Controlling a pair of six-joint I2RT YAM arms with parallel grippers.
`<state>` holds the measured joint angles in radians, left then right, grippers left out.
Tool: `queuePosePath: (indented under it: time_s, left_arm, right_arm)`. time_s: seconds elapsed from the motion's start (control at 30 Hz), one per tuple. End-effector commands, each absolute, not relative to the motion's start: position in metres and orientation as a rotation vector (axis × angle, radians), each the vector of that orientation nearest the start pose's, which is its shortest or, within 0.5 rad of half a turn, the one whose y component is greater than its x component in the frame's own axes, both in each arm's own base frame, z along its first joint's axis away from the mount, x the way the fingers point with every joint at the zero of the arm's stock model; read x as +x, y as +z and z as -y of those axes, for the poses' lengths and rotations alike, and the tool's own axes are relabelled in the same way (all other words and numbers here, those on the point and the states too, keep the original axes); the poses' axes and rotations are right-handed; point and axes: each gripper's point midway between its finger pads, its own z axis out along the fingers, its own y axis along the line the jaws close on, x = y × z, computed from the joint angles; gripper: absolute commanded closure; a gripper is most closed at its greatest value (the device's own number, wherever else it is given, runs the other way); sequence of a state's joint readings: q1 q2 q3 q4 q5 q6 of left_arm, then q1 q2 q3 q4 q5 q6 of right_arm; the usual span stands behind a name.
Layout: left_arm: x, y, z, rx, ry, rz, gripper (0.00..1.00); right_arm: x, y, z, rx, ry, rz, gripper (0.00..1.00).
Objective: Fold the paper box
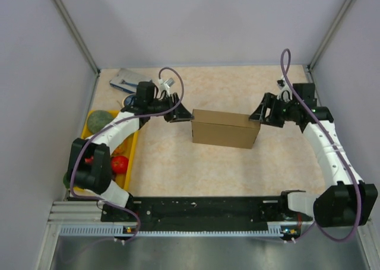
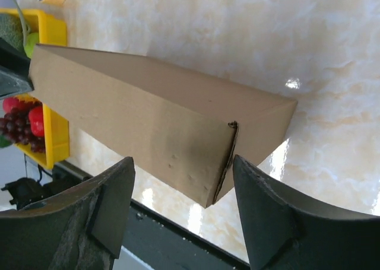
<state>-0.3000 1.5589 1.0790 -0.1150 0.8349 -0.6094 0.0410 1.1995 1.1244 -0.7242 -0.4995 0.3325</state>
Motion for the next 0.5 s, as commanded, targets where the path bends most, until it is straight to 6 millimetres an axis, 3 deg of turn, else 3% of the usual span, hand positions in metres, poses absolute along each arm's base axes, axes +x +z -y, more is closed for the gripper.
queuePosePath:
  time_s: [0.0,0.1,0.17,0.23,0.27,0.33,0.37,0.43,0.47]
  left_arm:
    - [0.322,0.199,0.26,0.29,-1.396,-2.22,0.63]
    - [0.314,0.197,0.257,0.322,-1.339,-2.203,0.7]
    - [0.307,0.187,0.255,0.335,-1.265,-2.208,0.73]
    - [0.298,0.188,0.25,0.365,-1.198,-2.183,0.76]
    - [0.288,0.175,0.247,0.358,-1.173,-2.208,0.77]
    - [0.277,0.175,0.244,0.355,-1.158,-2.18,0.78]
    - [0.267,0.16,0.24,0.336,-1.158,-2.21,0.79]
    - [0.259,0.161,0.237,0.298,-1.163,-2.187,0.8]
    - [0.25,0.148,0.233,0.274,-1.158,-2.217,0.78]
  right_arm:
    - [0.293,0.202,-0.118,0.021,0.846,-2.381,0.46]
    - [0.284,0.194,-0.119,0.011,0.859,-2.379,0.6]
    - [0.278,0.2,-0.118,-0.006,0.845,-2.332,0.62]
    - [0.267,0.19,-0.116,0.012,0.835,-2.331,0.63]
    - [0.261,0.195,-0.117,0.03,0.848,-2.305,0.64]
    - [0.247,0.182,-0.12,0.077,0.882,-2.317,0.66]
    - [0.241,0.179,-0.121,0.131,0.908,-2.318,0.66]
    - [0.225,0.167,-0.122,0.189,0.933,-2.319,0.65]
    - [0.219,0.165,-0.123,0.238,0.957,-2.32,0.64]
